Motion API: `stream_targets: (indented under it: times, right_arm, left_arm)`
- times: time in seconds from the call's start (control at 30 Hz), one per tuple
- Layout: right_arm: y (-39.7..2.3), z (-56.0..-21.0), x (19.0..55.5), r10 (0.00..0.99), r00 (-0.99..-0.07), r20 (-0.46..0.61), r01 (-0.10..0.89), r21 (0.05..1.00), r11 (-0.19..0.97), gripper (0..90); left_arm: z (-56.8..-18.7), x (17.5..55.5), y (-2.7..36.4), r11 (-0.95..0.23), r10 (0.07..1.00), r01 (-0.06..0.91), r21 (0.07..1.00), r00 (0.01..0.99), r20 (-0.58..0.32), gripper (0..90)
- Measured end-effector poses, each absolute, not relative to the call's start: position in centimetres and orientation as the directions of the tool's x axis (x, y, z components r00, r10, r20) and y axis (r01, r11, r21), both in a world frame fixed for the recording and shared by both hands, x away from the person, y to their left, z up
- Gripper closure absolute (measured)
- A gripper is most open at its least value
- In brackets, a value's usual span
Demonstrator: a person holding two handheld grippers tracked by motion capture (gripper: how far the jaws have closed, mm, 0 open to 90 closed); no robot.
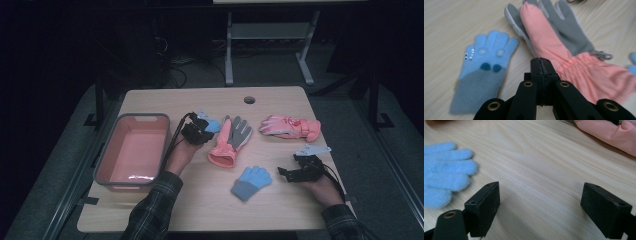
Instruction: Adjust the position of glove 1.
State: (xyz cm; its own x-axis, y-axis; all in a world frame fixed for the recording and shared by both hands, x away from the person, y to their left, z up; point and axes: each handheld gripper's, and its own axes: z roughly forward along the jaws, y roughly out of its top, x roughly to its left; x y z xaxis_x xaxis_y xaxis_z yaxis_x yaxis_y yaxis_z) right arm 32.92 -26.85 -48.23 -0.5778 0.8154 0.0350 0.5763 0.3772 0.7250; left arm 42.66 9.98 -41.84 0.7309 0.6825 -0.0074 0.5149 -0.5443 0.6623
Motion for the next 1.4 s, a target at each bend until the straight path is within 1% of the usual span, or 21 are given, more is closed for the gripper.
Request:
stream_targets:
  times: [0.23, 0.47, 0.63, 0.83, 0.93, 1.03, 1.1, 1.2, 1.27, 1.37, 1.4]
  right_arm:
    - [-26.9, -48.2, 32.9, 0.815, -0.578, 0.035, 0.576, 0.725, 0.377, 15.3]
    - [-26.8, -48.2, 32.9, 0.816, -0.577, 0.037, 0.578, 0.724, 0.376, 15.3]
    - [-26.8, -48.2, 32.9, 0.816, -0.576, 0.040, 0.580, 0.723, 0.374, 15.3]
    - [-26.8, -48.2, 32.9, 0.816, -0.577, 0.040, 0.580, 0.723, 0.375, 15.3]
    - [-26.8, -48.2, 32.9, 0.817, -0.576, 0.040, 0.581, 0.723, 0.374, 15.3]
    - [-26.8, -48.2, 32.9, 0.816, -0.577, 0.040, 0.580, 0.723, 0.375, 15.3]
    - [-26.8, -48.2, 32.9, 0.816, -0.577, 0.039, 0.580, 0.723, 0.375, 15.3]
    - [-26.8, -48.2, 32.9, 0.816, -0.576, 0.040, 0.581, 0.723, 0.374, 15.3]
    - [-26.8, -48.2, 32.9, 0.817, -0.576, 0.040, 0.581, 0.723, 0.374, 15.2]
    - [-26.8, -48.2, 32.9, 0.817, -0.576, 0.041, 0.581, 0.723, 0.374, 15.3]
    - [-26.8, -48.2, 32.9, 0.817, -0.576, 0.040, 0.581, 0.723, 0.374, 15.3]
  left_arm:
    - [-43.8, 44.0, 8.4, -0.557, 0.671, 0.522, 0.646, 0.741, -0.020, 89.5]
    - [-44.3, 44.6, 6.5, -0.554, 0.656, 0.515, 0.655, 0.754, -0.038, 89.5]
    - [-44.1, 44.9, 5.8, -0.568, 0.648, 0.500, 0.653, 0.761, -0.019, 89.5]
    - [-43.4, 46.3, 7.4, -0.565, 0.684, 0.518, 0.642, 0.729, 0.014, 87.6]
    - [-43.2, 47.0, 8.5, -0.564, 0.706, 0.529, 0.634, 0.707, 0.038, 83.5]
    - [-43.3, 47.4, 9.3, -0.547, 0.729, 0.544, 0.636, 0.683, 0.043, 82.0]
    - [-43.5, 47.7, 9.9, -0.539, 0.745, 0.557, 0.631, 0.665, 0.050, 82.3]
    - [-43.9, 48.0, 10.5, -0.542, 0.762, 0.576, 0.612, 0.643, 0.070, 86.1]
    - [-44.5, 48.2, 10.6, -0.521, 0.783, 0.603, 0.604, 0.619, 0.059, 88.0]
    - [-45.2, 48.4, 10.9, -0.527, 0.785, 0.625, 0.576, 0.618, 0.047, 89.3]
    - [-45.3, 48.4, 10.9, -0.521, 0.785, 0.625, 0.581, 0.618, 0.039, 89.5]
